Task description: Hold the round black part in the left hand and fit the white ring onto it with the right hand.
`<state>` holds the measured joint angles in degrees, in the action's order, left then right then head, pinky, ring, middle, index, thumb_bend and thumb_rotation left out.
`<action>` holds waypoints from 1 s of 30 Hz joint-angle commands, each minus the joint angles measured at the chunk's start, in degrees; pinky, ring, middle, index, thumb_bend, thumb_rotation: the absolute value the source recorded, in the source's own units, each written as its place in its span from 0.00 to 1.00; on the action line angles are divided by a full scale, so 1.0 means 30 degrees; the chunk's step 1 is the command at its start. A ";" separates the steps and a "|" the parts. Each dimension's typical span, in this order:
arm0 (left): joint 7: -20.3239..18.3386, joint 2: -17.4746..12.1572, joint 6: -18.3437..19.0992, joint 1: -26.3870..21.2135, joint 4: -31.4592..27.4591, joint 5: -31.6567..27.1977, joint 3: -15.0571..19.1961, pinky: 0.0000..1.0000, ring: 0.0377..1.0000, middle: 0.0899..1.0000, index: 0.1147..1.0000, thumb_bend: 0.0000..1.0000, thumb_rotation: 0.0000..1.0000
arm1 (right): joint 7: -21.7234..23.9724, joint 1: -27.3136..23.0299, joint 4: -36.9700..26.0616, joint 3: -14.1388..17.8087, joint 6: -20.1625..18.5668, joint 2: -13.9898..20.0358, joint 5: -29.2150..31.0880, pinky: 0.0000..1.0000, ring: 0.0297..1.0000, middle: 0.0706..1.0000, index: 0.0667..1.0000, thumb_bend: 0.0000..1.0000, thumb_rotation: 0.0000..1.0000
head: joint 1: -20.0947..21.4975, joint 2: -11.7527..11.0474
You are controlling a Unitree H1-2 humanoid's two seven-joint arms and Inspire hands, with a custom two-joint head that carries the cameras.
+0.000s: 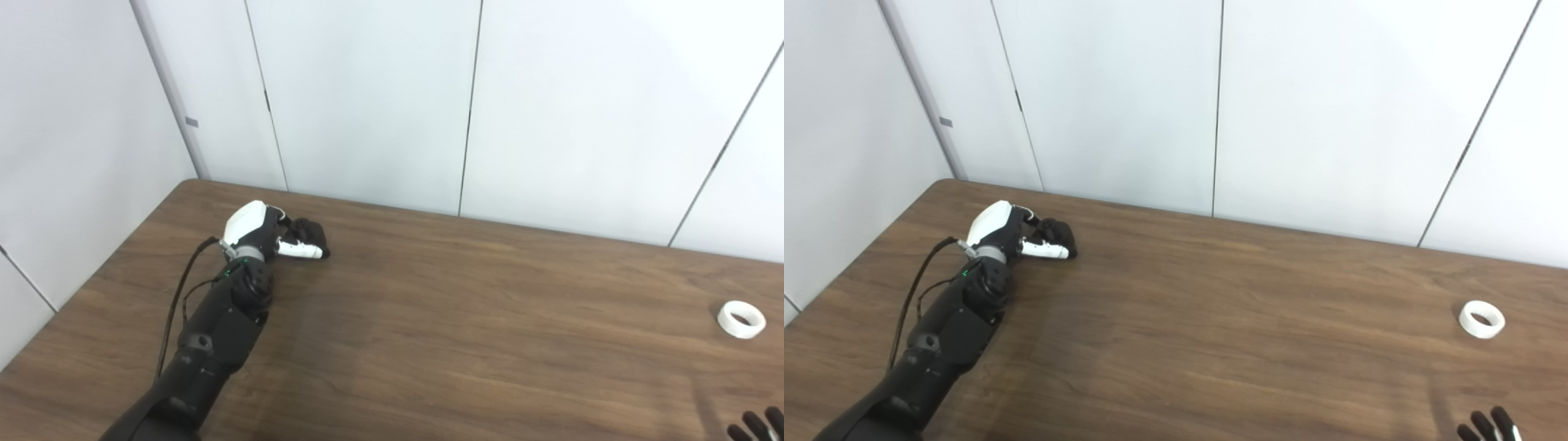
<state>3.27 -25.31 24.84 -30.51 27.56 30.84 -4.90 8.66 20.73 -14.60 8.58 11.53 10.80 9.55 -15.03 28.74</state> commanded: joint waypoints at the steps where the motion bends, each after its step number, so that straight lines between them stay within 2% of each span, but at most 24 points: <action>1: 0.0501 -0.0734 -0.0657 -0.0663 -0.0567 0.0189 -0.0014 1.00 0.92 0.79 0.42 0.52 0.05 | -0.0099 0.0156 -0.0159 -0.0034 0.0052 -0.0027 0.0022 0.86 0.93 0.95 0.99 0.51 1.00 | -0.0014 0.0014; 10: 0.0828 -0.0862 -0.1215 -0.0225 -0.1526 0.0510 -0.0322 1.00 0.91 0.78 0.42 0.52 0.05 | -0.0223 -0.0008 -0.0121 -0.0147 -0.0071 -0.0212 -0.0155 0.84 0.92 0.94 0.97 0.53 1.00 | 0.0350 0.0105; 16: 0.0297 -0.0985 -0.0831 0.0452 -0.3745 0.0938 -0.0669 1.00 0.92 0.77 0.42 0.52 0.05 | -0.0357 -0.0156 -0.0231 -0.0320 -0.0390 -0.0334 -0.0591 0.82 0.90 0.94 0.97 0.53 1.00 | 0.0720 0.0212; 19: -0.0422 -0.0871 -0.0096 0.0855 -0.5318 0.0944 -0.0622 1.00 0.92 0.77 0.42 0.52 0.05 | 0.0214 -0.0270 -0.0228 -0.0549 -0.0439 -0.0175 0.0491 0.88 0.94 0.96 0.99 0.56 1.00 | 0.0854 0.0279; 22: -0.1323 -0.0747 0.0542 0.1263 -0.6980 0.0944 -0.0609 1.00 0.92 0.77 0.42 0.52 0.04 | 0.0130 -0.0371 -0.0401 -0.0646 -0.0811 -0.0145 0.0570 0.89 0.96 0.97 1.00 0.59 1.00 | 0.1099 0.0428; 27: -0.3936 -0.0030 0.0691 0.1853 -0.9680 0.2249 0.0021 0.99 0.92 0.77 0.42 0.52 0.05 | -0.0478 -0.0348 -0.0914 -0.0691 -0.1688 -0.0516 0.0257 0.87 0.95 0.96 1.00 0.58 1.00 | 0.1681 0.0755; 30: -0.5618 0.0594 0.0690 0.2208 -1.1497 0.2949 0.0234 0.93 0.93 0.77 0.42 0.52 0.05 | -0.0689 -0.0312 -0.1182 -0.0738 -0.1963 -0.0696 0.0183 0.87 0.95 0.94 1.00 0.56 1.00 | 0.1976 0.0901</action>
<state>-12.37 -23.24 27.08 -22.24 -3.43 37.92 -4.87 6.85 19.80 -16.45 6.69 6.28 9.01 10.17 -9.40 31.20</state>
